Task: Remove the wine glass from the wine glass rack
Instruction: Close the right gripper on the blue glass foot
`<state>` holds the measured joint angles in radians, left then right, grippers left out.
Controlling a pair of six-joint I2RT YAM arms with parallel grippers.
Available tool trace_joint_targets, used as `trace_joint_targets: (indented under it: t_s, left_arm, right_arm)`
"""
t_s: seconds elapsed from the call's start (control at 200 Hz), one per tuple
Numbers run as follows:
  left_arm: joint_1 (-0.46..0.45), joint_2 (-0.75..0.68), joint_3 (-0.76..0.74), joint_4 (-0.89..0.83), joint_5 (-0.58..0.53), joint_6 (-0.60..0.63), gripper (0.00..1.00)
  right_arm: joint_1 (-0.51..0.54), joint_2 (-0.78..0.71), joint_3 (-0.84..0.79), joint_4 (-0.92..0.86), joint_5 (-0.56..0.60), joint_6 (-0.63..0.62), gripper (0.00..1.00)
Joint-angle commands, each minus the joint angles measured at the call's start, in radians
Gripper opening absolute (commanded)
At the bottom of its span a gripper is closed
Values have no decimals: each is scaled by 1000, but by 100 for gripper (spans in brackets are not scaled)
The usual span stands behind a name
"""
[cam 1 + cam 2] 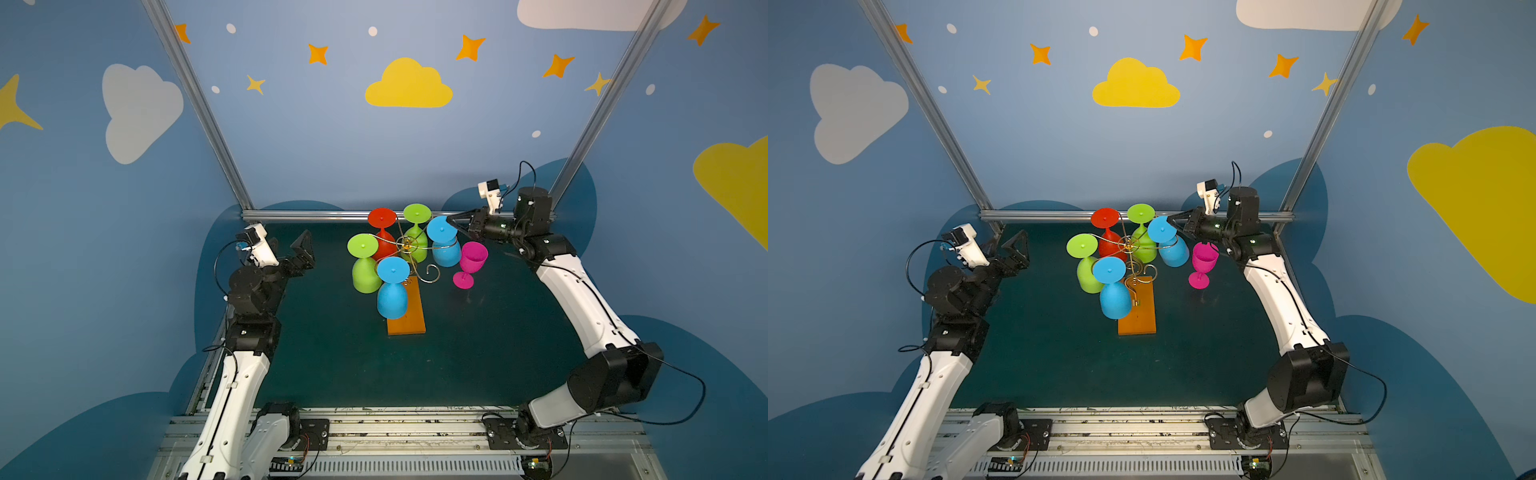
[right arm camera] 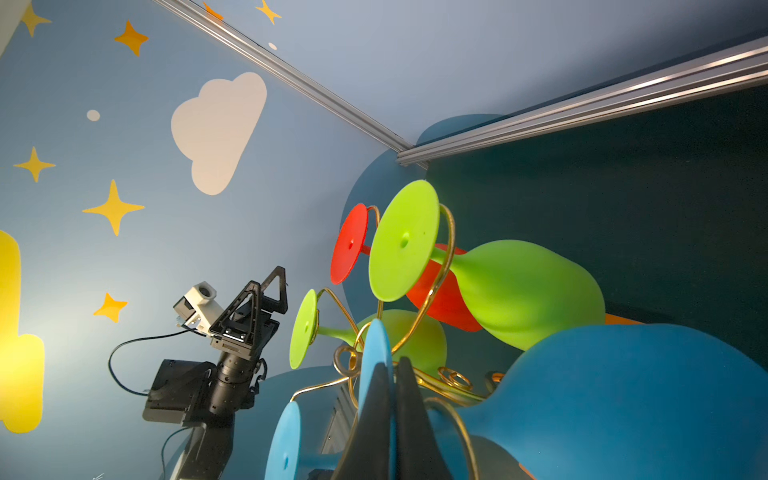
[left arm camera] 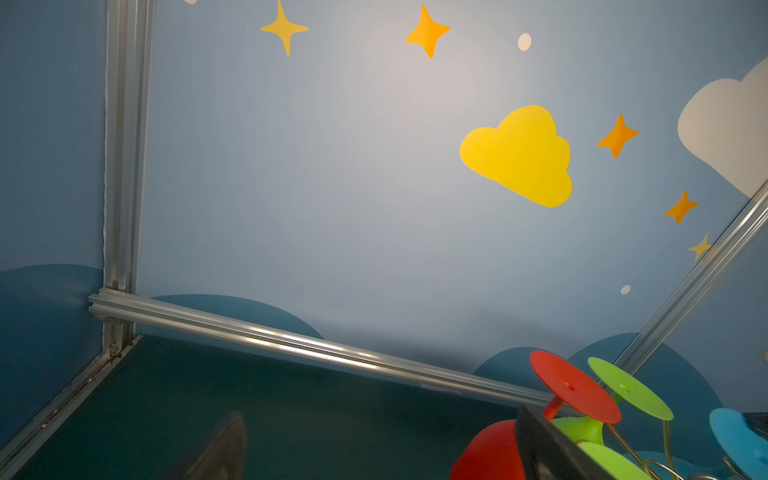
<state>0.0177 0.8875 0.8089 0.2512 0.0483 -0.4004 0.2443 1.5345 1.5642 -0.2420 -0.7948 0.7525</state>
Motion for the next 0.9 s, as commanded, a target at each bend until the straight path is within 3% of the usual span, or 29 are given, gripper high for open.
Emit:
trace_joint_targets:
  t_s: [0.0,0.896]
  left_arm:
    - [4,-18,-2,1,-10,5,99]
    - [3,-19,-5,4,-9,1,99]
  right_arm:
    - [-5,-53,-2,68,3,19,0]
    - [-31,-170,-121,66,20,25,0]
